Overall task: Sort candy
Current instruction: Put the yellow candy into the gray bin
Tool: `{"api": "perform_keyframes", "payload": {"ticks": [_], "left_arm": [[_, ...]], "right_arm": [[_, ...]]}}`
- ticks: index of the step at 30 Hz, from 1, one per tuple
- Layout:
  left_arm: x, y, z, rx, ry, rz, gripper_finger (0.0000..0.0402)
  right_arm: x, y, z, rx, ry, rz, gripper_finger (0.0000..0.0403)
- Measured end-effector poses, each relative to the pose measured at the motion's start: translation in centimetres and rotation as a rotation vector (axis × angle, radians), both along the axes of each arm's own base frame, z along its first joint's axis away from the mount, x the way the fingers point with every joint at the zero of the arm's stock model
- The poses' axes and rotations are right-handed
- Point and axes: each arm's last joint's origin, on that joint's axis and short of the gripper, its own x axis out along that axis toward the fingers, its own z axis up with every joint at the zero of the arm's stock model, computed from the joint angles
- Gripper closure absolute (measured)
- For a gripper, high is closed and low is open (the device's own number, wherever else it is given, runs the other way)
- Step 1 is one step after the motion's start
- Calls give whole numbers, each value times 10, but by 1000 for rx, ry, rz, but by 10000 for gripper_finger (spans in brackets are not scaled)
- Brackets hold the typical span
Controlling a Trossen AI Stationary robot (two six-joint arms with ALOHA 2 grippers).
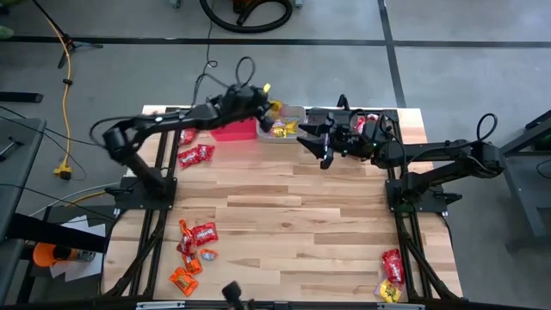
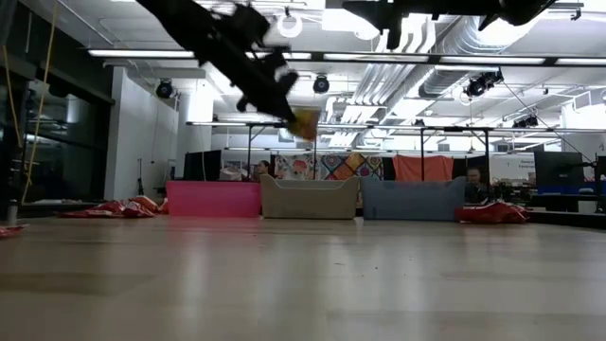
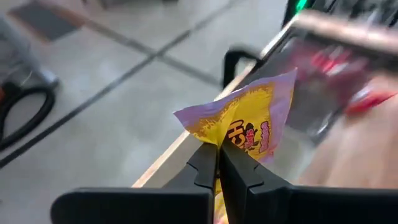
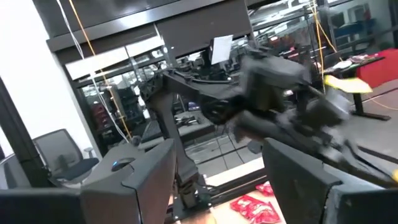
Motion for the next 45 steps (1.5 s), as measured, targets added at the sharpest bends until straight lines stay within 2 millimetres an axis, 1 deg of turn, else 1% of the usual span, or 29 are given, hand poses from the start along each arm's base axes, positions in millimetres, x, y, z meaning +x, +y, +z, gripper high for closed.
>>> {"api": "perform_keyframes", "payload": {"ticks": [2, 4, 6, 8, 13, 17, 19, 22, 25, 28, 30, 32, 34, 36, 38, 40, 42, 45], "left_arm": [[8, 9, -11, -2, 90, -18, 394], [15, 13, -19, 16, 155, -51, 380], [20, 15, -27, 13, 195, -66, 358], [21, 16, -30, 0, 203, -63, 332], [18, 14, -21, -27, 165, -32, 261], [7, 7, 2, -61, 102, -37, 218], [-3, 0, 16, -129, 64, -84, 206], [-17, -14, 42, -258, -52, -232, 200], [-34, -38, 64, -358, -161, -394, 202], [-51, -69, 73, -341, -224, -499, 207], [-64, -91, 73, -311, -293, -554, 210], [-76, -111, 68, -292, -389, -584, 213], [-88, -129, 56, -281, -477, -553, 216], [-98, -142, 44, -255, -550, -501, 219], [-107, -151, 36, -202, -606, -442, 220], [-113, -156, 32, -149, -620, -393, 220], [-115, -158, 31, -105, -606, -364, 220], [-115, -160, 32, -66, -604, -380, 220]], "right_arm": [[0, 0, 0, 0, 0, 0, 167], [0, 0, 0, 0, 0, 0, 167], [0, 0, 0, 1, 2, 0, 167], [0, 0, -1, 1, 6, -1, 167], [0, -1, 0, 1, 5, -4, 167], [0, -1, 0, -19, 5, -33, 167], [0, -2, 1, -41, 2, -52, 167], [-1, -3, 1, -33, -4, -96, 167], [-1, -4, 0, -21, 4, -112, 167], [0, -4, -2, -17, 22, -109, 167], [0, -3, -2, -18, 24, -98, 167], [0, -2, -2, -4, 22, -69, 167], [0, -2, -2, 6, 20, -46, 167], [0, -1, -3, 11, 28, -28, 167], [1, -1, -4, 11, 42, -17, 167], [1, -1, -5, 12, 48, -15, 167], [1, -1, -6, 21, 62, -12, 167], [1, -1, -7, 34, 68, 6, 167]]}}
